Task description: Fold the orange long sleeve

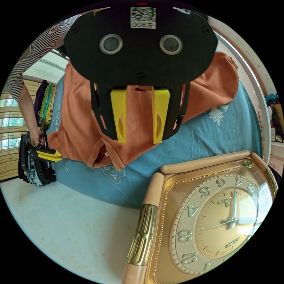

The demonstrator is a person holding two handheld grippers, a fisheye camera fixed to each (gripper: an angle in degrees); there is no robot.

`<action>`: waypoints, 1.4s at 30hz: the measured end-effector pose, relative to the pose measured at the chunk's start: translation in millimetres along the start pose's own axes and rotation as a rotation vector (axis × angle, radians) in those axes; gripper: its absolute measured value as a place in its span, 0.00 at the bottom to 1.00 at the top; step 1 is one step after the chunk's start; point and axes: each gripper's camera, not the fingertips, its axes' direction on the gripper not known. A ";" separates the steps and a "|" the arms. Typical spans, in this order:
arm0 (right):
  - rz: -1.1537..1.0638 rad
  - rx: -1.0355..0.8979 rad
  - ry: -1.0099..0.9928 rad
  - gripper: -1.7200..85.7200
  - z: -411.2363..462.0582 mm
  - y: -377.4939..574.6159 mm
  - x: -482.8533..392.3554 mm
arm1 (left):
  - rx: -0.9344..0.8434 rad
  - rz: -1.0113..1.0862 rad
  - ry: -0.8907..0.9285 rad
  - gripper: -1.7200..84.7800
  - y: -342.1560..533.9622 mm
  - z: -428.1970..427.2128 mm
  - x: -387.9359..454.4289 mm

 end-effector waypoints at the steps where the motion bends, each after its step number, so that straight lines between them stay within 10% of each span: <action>1: -0.026 -0.048 0.042 0.11 16.4 -17.6 -3.1 | -0.003 -0.005 -0.006 0.16 -9.9 4.0 0.9; 33: 0.188 0.275 -0.004 0.03 -11.5 -18.8 107.2 | 0.108 -0.060 0.015 0.09 -120.6 46.0 58.6; 42: 0.010 0.015 0.101 0.02 84.7 -58.5 87.2 | 0.094 -0.109 -0.045 0.05 -133.6 83.7 83.8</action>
